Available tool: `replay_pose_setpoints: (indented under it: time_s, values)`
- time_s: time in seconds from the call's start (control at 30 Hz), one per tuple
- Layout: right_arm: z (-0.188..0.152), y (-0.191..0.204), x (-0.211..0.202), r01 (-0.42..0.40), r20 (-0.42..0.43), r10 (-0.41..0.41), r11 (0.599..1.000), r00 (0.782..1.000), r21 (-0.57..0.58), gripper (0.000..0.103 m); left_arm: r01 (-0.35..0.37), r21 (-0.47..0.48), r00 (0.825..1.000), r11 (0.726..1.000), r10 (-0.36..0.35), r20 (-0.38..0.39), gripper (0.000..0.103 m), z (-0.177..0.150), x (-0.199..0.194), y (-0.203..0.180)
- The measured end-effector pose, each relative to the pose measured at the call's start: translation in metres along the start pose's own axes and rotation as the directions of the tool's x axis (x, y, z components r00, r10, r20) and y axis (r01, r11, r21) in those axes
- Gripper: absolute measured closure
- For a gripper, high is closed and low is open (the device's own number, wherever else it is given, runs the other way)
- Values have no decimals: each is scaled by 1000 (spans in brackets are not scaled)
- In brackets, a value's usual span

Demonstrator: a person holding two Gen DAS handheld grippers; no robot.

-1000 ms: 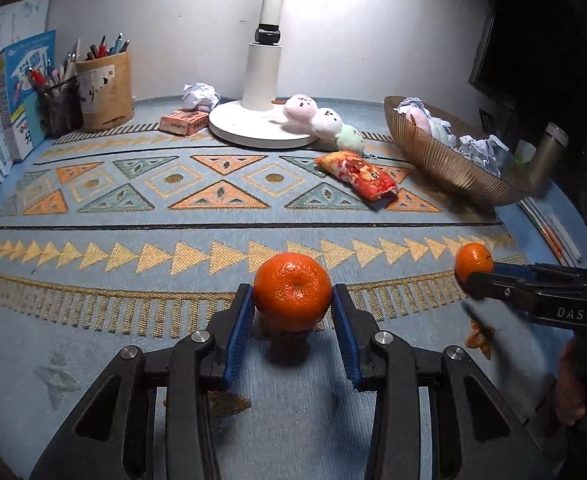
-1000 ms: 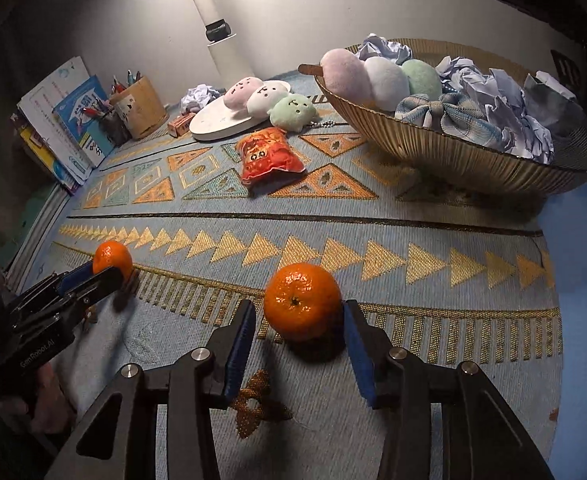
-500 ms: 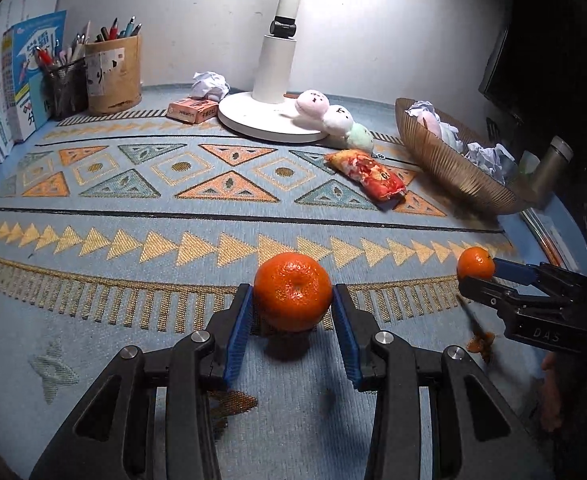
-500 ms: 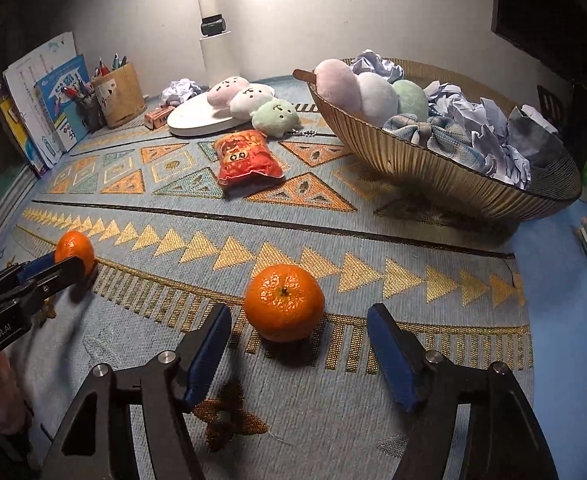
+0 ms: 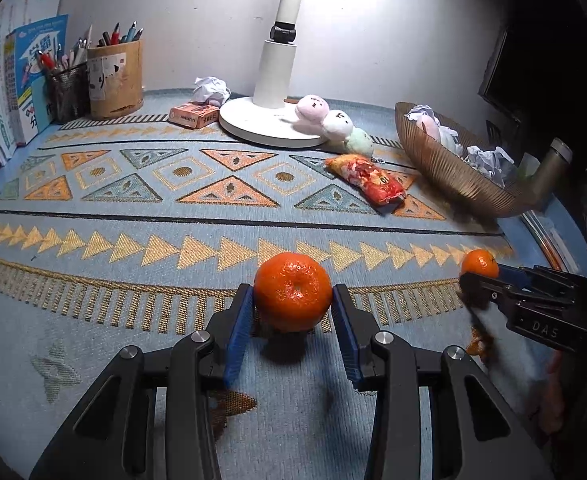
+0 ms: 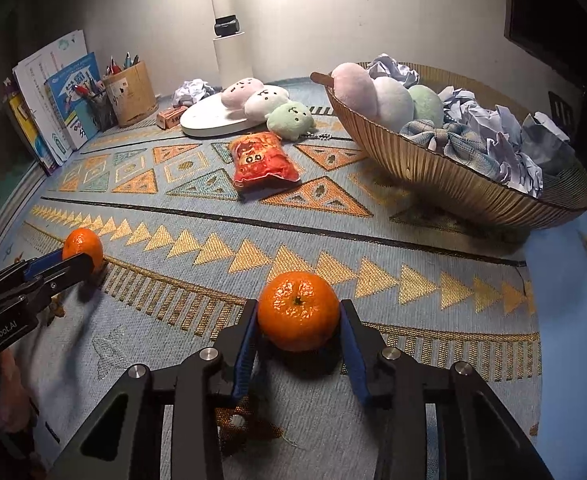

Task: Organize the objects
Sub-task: 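Carry both oranges over the bowl with both tools, then open both tools to drop the oranges into the bowl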

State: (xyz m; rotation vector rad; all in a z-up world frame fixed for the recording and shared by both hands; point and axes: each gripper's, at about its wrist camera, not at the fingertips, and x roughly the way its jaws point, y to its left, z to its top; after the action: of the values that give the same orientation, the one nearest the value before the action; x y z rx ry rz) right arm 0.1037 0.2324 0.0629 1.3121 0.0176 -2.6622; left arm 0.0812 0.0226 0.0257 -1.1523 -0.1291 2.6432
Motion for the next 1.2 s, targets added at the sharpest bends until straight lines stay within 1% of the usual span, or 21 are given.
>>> replay_pose_setpoints:
  time_s: [0.03, 0.13, 0.2, 0.27, 0.37, 0.5, 0.57, 0.6, 0.7, 0.77, 0.83, 0.97, 1.0, 1.03, 1.07, 1.1, 1.13, 1.2]
  values:
    - [0, -2, -4, -9, 12, 9, 1000, 1000, 9, 65, 3, 5, 1000, 1000, -3, -3, 67, 1, 1, -3]
    - [6, -10, -21, -19, 56, 18, 999, 998, 29, 65, 57, 9, 998, 998, -57, -7, 67, 11, 2, -15]
    - [14, -18, -38, -24, 98, 20, 999, 995, 40, 65, 60, 48, 998, 997, -61, 18, 67, 24, 0, -30]
    - [23, -27, -56, -17, 147, 9, 999, 989, 49, 65, 79, 89, 996, 993, -83, 41, 67, 38, -2, -45]
    - [40, -43, -79, 28, 213, -39, 998, 976, 55, 65, 144, 125, 986, 982, -152, 61, 67, 64, -1, -68]
    - [63, -75, -94, 86, 274, -111, 991, 955, 103, 65, 167, 197, 978, 966, -188, 92, 66, 98, 7, -104]
    - [74, -95, -95, 99, 285, -140, 984, 948, 151, 65, 181, 222, 974, 958, -205, 92, 66, 112, 16, -121]
    - [79, -107, -94, 90, 287, -139, 980, 948, 177, 65, 188, 232, 973, 954, -213, 90, 66, 118, 21, -130]
    - [92, -138, -84, 61, 275, -133, 964, 952, 258, 65, 203, 254, 971, 946, -228, 72, 66, 132, 41, -152]
    - [97, -155, -73, 42, 252, -121, 954, 960, 297, 65, 212, 265, 970, 941, -235, 56, 66, 137, 56, -165]
    - [100, -166, -63, 23, 232, -103, 946, 967, 324, 65, 216, 273, 971, 937, -234, 36, 67, 140, 70, -176]
    - [100, -175, -46, 24, 202, -101, 936, 974, 352, 65, 236, 290, 969, 927, -246, -2, 66, 140, 91, -189]
    - [99, -178, -43, 20, 197, -98, 932, 975, 362, 61, 254, 288, 965, 924, -261, -14, 57, 139, 94, -190]
    - [98, -181, -41, 15, 193, -92, 929, 977, 369, 51, 268, 280, 962, 922, -271, -27, 51, 139, 96, -189]
    - [97, -184, -40, 14, 191, -93, 926, 977, 378, 43, 274, 269, 961, 923, -276, -30, 41, 139, 96, -187]
    - [95, -187, -42, 16, 198, -101, 921, 975, 390, 31, 279, 260, 959, 924, -283, -21, 33, 138, 93, -184]
    - [93, -189, -45, 11, 213, -102, 920, 972, 392, 30, 280, 255, 958, 926, -287, -8, 30, 137, 89, -181]
    - [90, -189, -51, 5, 228, -100, 923, 969, 384, 30, 282, 241, 956, 929, -293, 12, 29, 137, 78, -172]
